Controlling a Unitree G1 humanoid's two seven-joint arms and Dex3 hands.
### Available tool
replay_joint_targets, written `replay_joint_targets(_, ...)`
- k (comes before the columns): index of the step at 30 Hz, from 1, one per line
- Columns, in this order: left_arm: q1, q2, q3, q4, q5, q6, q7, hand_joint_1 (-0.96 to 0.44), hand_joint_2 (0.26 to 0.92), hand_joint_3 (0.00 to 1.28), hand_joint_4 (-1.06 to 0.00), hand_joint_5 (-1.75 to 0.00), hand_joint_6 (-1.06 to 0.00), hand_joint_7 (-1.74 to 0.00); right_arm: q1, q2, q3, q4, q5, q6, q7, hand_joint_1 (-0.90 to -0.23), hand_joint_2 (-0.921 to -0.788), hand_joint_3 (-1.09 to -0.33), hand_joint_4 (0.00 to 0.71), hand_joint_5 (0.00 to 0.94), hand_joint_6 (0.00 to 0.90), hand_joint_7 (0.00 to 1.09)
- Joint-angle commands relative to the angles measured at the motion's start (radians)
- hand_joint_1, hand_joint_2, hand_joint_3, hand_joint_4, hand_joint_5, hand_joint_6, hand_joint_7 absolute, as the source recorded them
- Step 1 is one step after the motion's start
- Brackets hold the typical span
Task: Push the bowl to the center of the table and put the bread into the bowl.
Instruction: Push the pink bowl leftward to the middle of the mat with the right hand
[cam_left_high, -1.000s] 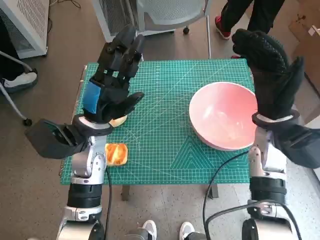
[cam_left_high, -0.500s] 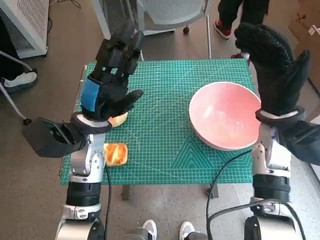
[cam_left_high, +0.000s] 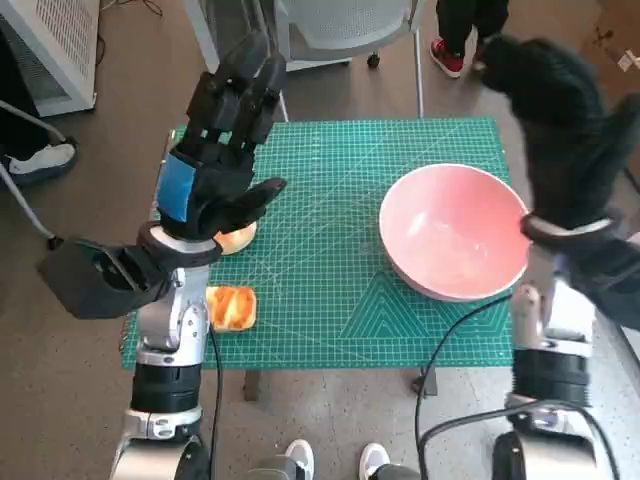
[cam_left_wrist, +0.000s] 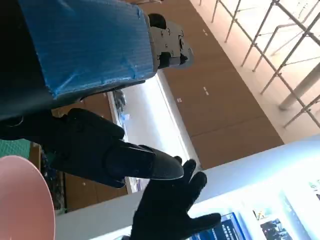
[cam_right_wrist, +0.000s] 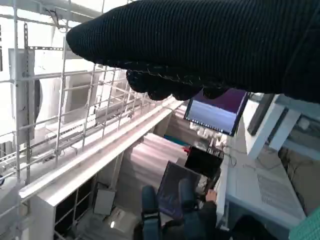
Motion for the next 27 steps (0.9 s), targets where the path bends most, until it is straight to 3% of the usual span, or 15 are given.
replay_joint_targets(1, -0.01, 0.01, 0.003, -0.03, 0.013, -0.008, 0.014, -0.51, 0.897, 0.19, 0.0, 0.0, 0.0, -0.37, -0.025, -0.087, -0.067, 0.121, -0.023, -0.044, -0.033, -0.539, -0.921, -0.444, 0.394, 0.0, 0.443, 0.0)
replay_joint_targets(4, -0.008, 0.011, 0.002, -0.034, 0.015, -0.008, 0.021, -0.51, 0.899, 0.19, 0.0, 0.0, 0.0, -0.37, -0.046, -0.12, -0.088, 0.191, -0.036, -0.069, -0.051, -0.543, -0.921, -0.448, 0.39, 0.0, 0.439, 0.0)
replay_joint_targets(10, -0.008, 0.008, 0.004, -0.031, 0.015, -0.017, 0.034, -0.5, 0.9, 0.19, 0.0, 0.0, 0.0, -0.36, -0.098, -0.213, -0.123, 0.464, -0.093, -0.1, -0.146, -0.518, -0.921, -0.467, 0.362, 0.0, 0.435, 0.0)
replay_joint_targets(15, -0.01, 0.001, 0.004, -0.028, 0.019, -0.021, 0.046, -0.5, 0.902, 0.19, 0.0, 0.0, 0.0, -0.35, -0.12, -0.24, -0.125, 0.626, -0.113, -0.082, -0.197, -0.494, -0.921, -0.495, 0.335, 0.0, 0.429, 0.0)
replay_joint_targets(20, -0.01, -0.003, 0.001, -0.028, 0.022, -0.025, 0.054, -0.5, 0.904, 0.18, 0.0, 0.0, 0.0, -0.33, -0.128, -0.24, -0.123, 0.728, -0.127, -0.055, -0.238, -0.475, -0.921, -0.537, 0.314, 0.0, 0.414, 0.0)
replay_joint_targets(27, -0.01, -0.012, 0.002, -0.021, 0.022, -0.034, 0.057, -0.5, 0.907, 0.18, 0.0, 0.0, 0.0, -0.31, -0.106, -0.184, -0.139, 0.82, -0.112, 0.054, -0.265, -0.442, -0.921, -0.62, 0.252, 0.0, 0.368, 0.0)
